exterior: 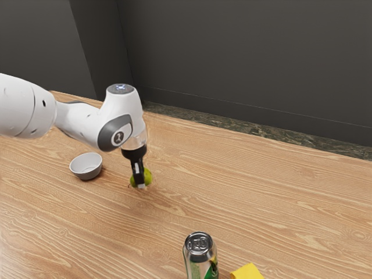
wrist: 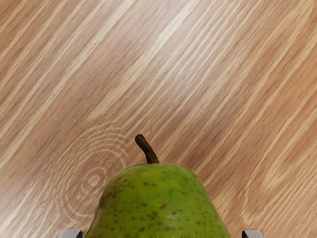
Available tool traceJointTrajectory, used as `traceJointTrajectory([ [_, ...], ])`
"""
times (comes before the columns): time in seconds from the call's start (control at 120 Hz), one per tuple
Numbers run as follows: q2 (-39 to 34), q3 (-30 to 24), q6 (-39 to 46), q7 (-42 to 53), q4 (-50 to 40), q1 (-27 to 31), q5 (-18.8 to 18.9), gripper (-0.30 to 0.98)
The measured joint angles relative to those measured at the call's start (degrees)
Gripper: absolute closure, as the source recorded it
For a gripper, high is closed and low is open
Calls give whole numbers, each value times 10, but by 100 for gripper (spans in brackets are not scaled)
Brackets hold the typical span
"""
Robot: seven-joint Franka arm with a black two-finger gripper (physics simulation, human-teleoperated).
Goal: Place the pear in the bowl.
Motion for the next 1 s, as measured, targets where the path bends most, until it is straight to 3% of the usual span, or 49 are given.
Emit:
traceJointTrajectory([
  [0.5, 31, -2, 2, -5, 60, 186, 48, 34],
  [0.767, 66, -8, 4, -7, 89, 210, 51, 32],
  [1.0, 68, -11, 5, -11, 91, 215, 53, 13],
])
